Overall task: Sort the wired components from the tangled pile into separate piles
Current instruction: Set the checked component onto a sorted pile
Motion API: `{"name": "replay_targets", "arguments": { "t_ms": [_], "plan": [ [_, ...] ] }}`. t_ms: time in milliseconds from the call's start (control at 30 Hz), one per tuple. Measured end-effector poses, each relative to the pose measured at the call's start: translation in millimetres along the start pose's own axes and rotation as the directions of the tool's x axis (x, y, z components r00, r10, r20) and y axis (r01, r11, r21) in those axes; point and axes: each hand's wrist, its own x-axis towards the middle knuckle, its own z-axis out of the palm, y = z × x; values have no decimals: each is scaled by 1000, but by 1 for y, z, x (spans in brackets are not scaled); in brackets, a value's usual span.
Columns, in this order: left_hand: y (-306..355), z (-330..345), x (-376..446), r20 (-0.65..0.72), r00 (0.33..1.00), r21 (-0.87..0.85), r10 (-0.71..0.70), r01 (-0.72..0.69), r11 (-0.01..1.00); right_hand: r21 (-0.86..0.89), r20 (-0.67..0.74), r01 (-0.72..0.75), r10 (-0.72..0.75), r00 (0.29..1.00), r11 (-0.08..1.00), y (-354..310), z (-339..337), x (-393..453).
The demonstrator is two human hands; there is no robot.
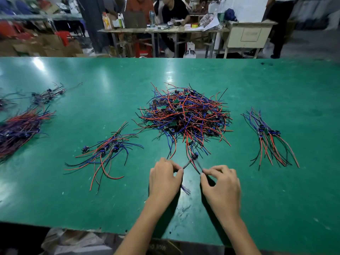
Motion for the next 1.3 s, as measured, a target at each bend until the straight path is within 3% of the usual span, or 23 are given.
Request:
{"name": "replay_targets", "arguments": {
  "t_ms": [167,300,433,500,567,633,833,900,967,1033,1100,1167,1300],
  "plan": [
    [-1,-13,2,103,991,-220,-91,112,969,-8,-64,-32,32,997,999,-1,-1,-4],
    [-6,-30,9,25,995,-327,-100,103,939,-22,-36,-7,6,999,1000,1,-2,-6],
    [-18,-41,16,-115,985,-233,-128,99,968,23,-6,-48,48,999,999,5,-3,-4],
    [-24,-41,17,-150,981,-81,-123,112,990,91,-11,-35,36,999,995,2,-3,-2],
    [-28,-35,14,-225,973,112,-54,81,990,163,-13,13,-11,1000,987,-3,-1,0],
    [-20,-27,10,-284,959,161,18,29,986,206,4,47,-49,999,977,-6,1,2],
    [4,-4,3,-136,991,241,19,15,970,412,39,-136,132,991,901,8,1,4],
    [6,-4,-1,-137,989,109,-48,63,992,448,48,-154,148,988,880,11,0,4],
    [9,-7,-4,-40,988,-143,-146,139,980,485,50,-162,158,986,860,12,-1,4],
    [14,-12,-5,112,977,-450,-183,214,867,504,48,-164,163,986,848,13,-1,4],
    [19,-18,-7,216,959,-641,-183,281,715,501,55,-161,154,987,850,13,-1,4],
    [20,-21,-9,225,958,-696,-176,285,660,506,77,-162,142,987,847,13,0,4],
    [21,-16,-16,168,977,-726,-132,213,654,540,136,-150,90,987,828,16,0,5]
  ]
}}
